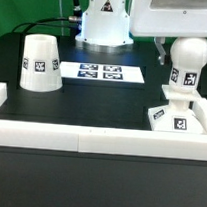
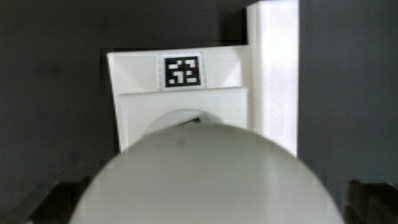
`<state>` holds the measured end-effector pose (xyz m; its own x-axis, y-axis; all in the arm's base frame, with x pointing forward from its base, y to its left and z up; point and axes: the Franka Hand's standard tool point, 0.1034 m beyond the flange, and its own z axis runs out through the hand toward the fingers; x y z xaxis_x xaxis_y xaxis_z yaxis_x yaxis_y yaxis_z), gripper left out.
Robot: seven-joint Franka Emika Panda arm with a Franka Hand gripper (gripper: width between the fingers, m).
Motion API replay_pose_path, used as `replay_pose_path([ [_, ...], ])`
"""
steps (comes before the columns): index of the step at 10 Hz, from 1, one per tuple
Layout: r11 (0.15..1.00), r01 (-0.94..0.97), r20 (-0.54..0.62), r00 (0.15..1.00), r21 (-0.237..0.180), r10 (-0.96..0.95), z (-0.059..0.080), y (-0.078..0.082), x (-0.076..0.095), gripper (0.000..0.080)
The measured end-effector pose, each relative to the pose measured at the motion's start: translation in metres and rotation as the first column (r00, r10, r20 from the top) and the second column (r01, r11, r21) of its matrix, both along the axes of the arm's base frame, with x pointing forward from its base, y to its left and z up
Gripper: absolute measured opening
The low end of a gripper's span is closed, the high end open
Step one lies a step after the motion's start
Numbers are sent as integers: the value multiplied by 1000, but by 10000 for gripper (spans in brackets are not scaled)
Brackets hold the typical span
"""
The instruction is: Assemble lamp
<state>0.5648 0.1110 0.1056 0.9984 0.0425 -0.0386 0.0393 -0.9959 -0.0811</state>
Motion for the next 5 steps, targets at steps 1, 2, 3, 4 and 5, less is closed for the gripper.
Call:
replay_pose_path([
  [1, 995, -98, 9, 995, -1, 98, 1, -1, 0, 698],
  [2, 980, -197, 19, 980, -5, 197, 2, -1, 0, 698],
  [3, 956, -292, 26, 956, -4, 292, 2, -1, 0, 698],
  [4, 922, -386, 33, 922, -11, 386, 3, -2, 0, 698],
  [5, 887, -462, 40, 886, -15, 462, 3, -3, 1, 698],
])
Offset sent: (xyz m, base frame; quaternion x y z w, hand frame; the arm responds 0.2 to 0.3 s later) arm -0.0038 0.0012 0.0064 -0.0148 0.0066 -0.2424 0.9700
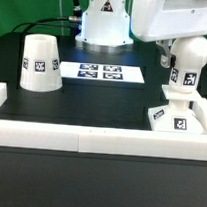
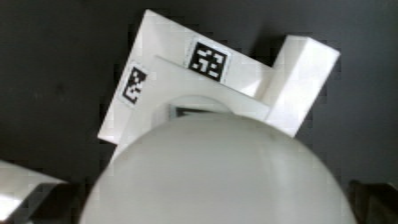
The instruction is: Assemble lamp
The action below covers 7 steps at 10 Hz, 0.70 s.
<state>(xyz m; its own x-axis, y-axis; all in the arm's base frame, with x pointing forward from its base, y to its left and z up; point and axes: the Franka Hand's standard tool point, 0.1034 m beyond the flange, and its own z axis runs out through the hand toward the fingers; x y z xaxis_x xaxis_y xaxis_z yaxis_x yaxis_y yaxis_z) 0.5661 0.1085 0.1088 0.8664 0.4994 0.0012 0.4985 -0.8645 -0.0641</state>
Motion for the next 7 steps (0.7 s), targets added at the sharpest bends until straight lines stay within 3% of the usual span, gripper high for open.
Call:
replay_pose_path([
  [4, 944, -331, 34, 943, -5, 331, 2, -6, 6, 698],
  [7, 880, -475, 41, 879, -18, 475, 4, -8, 8, 698],
])
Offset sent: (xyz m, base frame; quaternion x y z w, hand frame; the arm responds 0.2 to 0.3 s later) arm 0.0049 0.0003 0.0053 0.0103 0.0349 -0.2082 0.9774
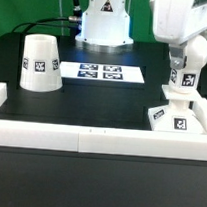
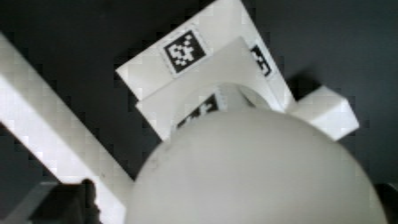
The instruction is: Assemble lamp
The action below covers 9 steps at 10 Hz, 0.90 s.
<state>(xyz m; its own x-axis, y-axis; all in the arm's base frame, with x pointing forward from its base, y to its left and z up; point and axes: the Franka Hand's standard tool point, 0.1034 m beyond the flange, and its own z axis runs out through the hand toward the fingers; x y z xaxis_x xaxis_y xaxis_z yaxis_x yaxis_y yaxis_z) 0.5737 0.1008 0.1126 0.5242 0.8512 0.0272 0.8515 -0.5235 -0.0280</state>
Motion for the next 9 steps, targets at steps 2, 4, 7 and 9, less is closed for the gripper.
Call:
replay_pose_path([
  [2, 1000, -19, 0, 1000, -5, 19, -1, 0, 0, 698],
  [4, 1000, -17, 0, 1000, -6, 17, -1, -1, 0, 576],
  [7, 1000, 10, -1, 1000, -6, -10, -1, -1, 0, 576],
  [9, 985, 171, -4, 985, -1, -171, -1, -1, 0, 576],
])
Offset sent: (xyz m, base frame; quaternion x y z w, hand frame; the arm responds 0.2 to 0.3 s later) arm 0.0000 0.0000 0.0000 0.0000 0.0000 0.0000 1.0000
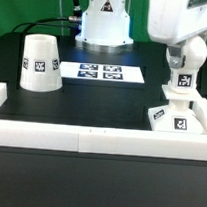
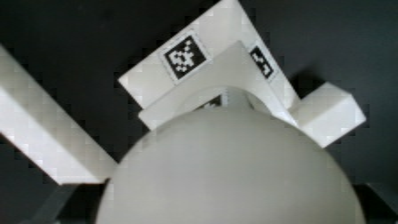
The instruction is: Assemble lamp
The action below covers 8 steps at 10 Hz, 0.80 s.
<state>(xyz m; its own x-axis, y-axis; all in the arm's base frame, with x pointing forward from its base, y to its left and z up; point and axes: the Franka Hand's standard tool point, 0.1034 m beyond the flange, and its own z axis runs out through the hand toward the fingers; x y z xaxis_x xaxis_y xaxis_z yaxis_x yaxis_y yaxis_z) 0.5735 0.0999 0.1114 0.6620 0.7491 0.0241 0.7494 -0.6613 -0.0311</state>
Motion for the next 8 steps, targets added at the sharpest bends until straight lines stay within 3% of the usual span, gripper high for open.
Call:
replay_pose_path([
  [3, 944, 331, -2, 944, 0, -331, 0, 1, 1, 577],
  [8, 699, 715, -20, 699, -8, -715, -1, -2, 2, 577],
])
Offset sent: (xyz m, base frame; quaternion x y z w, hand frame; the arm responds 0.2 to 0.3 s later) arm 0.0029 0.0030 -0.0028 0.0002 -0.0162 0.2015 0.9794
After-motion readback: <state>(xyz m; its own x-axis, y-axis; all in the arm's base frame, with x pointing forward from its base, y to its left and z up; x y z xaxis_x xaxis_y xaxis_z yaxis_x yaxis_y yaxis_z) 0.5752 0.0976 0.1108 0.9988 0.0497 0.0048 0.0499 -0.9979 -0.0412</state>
